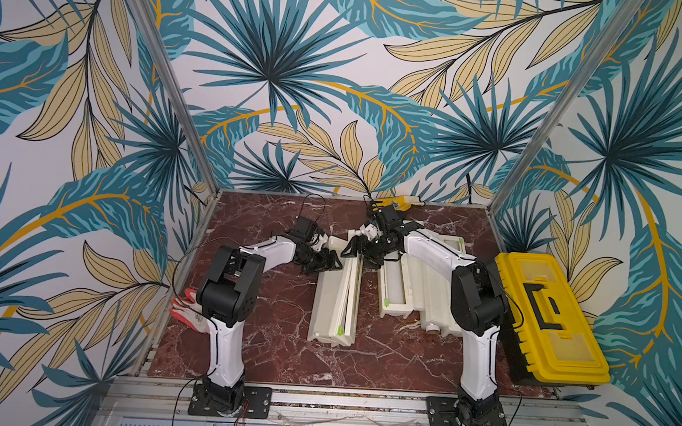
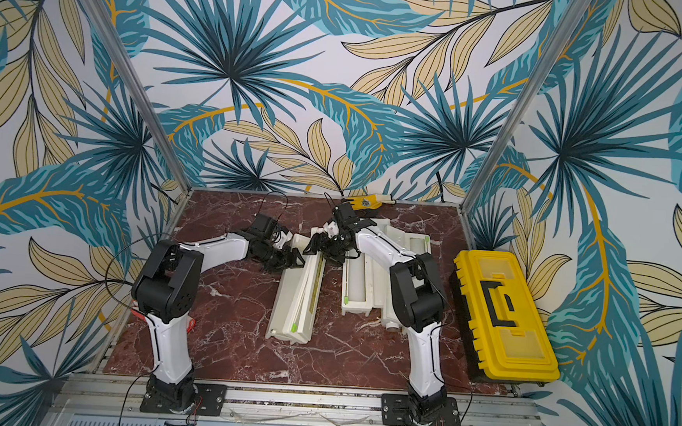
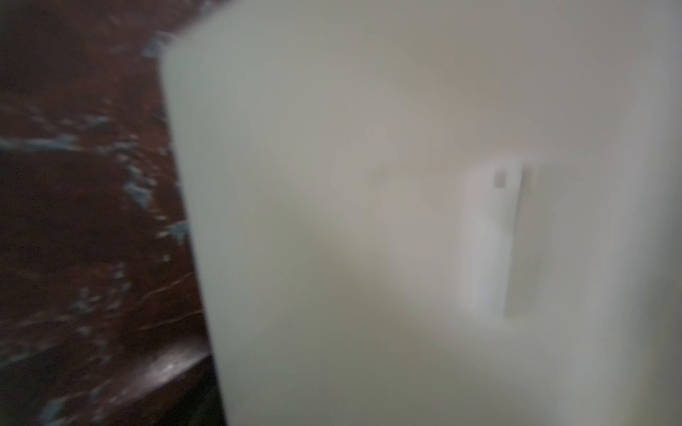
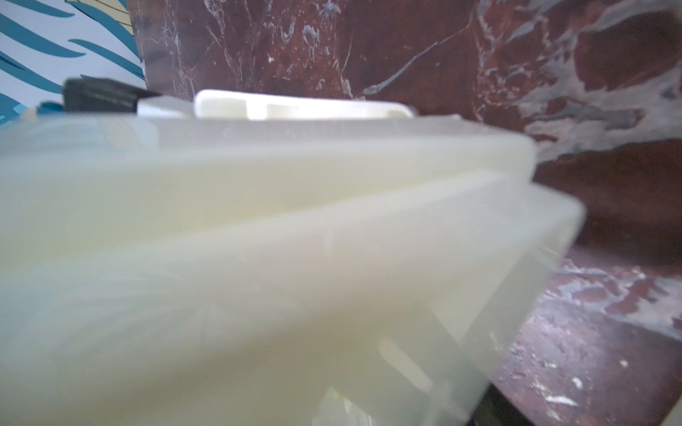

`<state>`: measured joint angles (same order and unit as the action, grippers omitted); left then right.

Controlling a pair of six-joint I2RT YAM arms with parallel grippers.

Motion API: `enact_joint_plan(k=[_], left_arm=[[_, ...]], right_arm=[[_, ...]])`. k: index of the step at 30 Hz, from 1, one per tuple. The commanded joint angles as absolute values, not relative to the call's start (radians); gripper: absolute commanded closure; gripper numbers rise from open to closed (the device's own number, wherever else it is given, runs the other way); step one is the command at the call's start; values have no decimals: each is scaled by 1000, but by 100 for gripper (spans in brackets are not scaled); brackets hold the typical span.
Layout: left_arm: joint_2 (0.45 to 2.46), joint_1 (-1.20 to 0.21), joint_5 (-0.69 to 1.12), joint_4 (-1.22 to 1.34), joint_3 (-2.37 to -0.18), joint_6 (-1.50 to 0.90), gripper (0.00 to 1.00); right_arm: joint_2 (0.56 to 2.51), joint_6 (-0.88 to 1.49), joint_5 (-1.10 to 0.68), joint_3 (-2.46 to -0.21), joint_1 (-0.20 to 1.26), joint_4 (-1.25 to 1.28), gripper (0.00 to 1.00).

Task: Put plastic wrap rolls into dispensers
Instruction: Place the plastic wrap cutting box at the center of the board, then adjust the plastic wrap cutting box at the center of the board, then place the lid at the center of the board.

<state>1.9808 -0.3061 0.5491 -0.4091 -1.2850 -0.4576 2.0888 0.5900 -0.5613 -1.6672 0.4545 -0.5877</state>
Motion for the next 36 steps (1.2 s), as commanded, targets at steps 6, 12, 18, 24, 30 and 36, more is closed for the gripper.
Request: enact_joint_plan(k=[6,12,18,24,30,36], left_arm=[[1999,-264,459,-490,-1238,-445,22],[1993,-233,415,-511,-1222,-461,25],[1961,-192,379,-509,-1204,-493,27],[1960,-159,399,-502,-1210,-500,28],[1937,-150,426,-488,-1190,-508,27],[1929,-150,449,-471,-1183,-523,26]], right_arm=[[2021,556,-435,-1749,463,-801,32],[2027,486,-269,-1804,473,-969,31],[2096,447,-169,-1875,500,-1034,30],[2257,422,-73,-2027,536,-1100,27],[2339,422,-7,-2089,546,-1114,21],[2403,426,13,-2153,556,-1125,2]])
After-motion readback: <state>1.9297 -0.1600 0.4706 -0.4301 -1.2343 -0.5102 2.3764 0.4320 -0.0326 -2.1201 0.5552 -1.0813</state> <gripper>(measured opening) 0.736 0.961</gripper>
